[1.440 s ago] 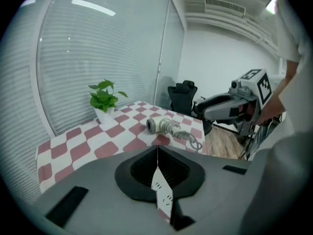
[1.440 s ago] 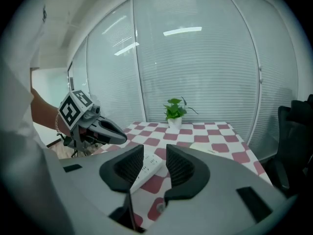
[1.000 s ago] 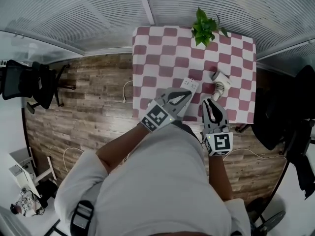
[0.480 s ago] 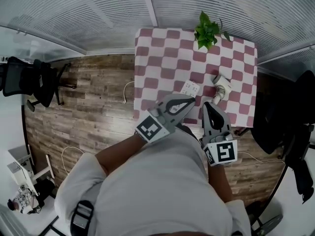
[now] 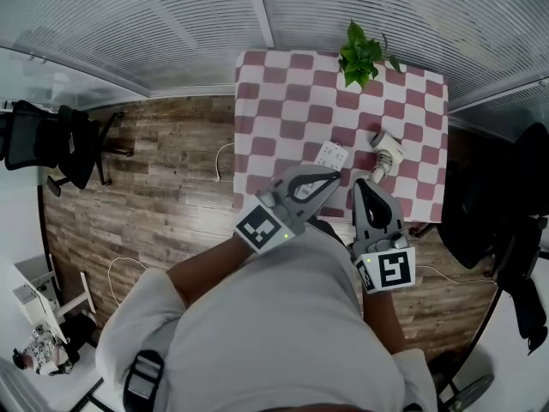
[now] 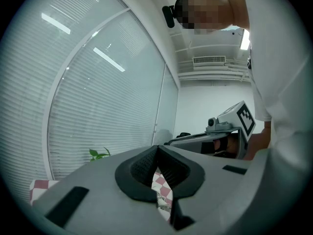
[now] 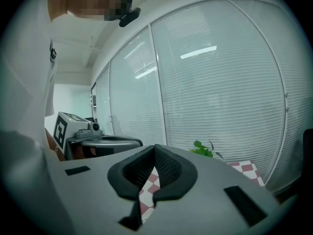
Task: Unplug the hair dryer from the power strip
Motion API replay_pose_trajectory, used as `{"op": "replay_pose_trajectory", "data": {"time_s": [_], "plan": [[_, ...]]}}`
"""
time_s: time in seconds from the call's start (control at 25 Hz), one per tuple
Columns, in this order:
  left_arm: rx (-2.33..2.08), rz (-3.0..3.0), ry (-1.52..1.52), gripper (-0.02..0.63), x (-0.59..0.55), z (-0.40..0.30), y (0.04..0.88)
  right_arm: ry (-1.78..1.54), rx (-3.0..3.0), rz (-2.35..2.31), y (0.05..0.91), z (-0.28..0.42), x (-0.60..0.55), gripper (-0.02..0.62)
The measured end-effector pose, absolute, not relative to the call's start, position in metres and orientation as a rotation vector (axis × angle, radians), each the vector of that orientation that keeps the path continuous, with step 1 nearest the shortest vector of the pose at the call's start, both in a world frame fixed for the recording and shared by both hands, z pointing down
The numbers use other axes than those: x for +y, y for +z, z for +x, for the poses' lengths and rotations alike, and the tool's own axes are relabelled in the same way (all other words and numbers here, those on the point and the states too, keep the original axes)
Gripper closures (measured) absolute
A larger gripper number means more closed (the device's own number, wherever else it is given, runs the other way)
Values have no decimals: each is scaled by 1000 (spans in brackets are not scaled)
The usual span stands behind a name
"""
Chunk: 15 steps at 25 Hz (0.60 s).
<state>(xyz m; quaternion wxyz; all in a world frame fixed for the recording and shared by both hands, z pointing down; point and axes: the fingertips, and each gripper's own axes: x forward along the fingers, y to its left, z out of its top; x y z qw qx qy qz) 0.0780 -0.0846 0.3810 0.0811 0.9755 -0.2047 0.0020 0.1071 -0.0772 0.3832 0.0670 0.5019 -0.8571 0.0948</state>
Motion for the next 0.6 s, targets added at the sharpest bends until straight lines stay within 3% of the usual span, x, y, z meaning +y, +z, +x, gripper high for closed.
{"op": "replay_pose_trajectory", "data": {"time_s": [0.6], "plan": [[-588,2943,28,575,-80,80,380,287,-2596,1503,379,103,-76,565]]}}
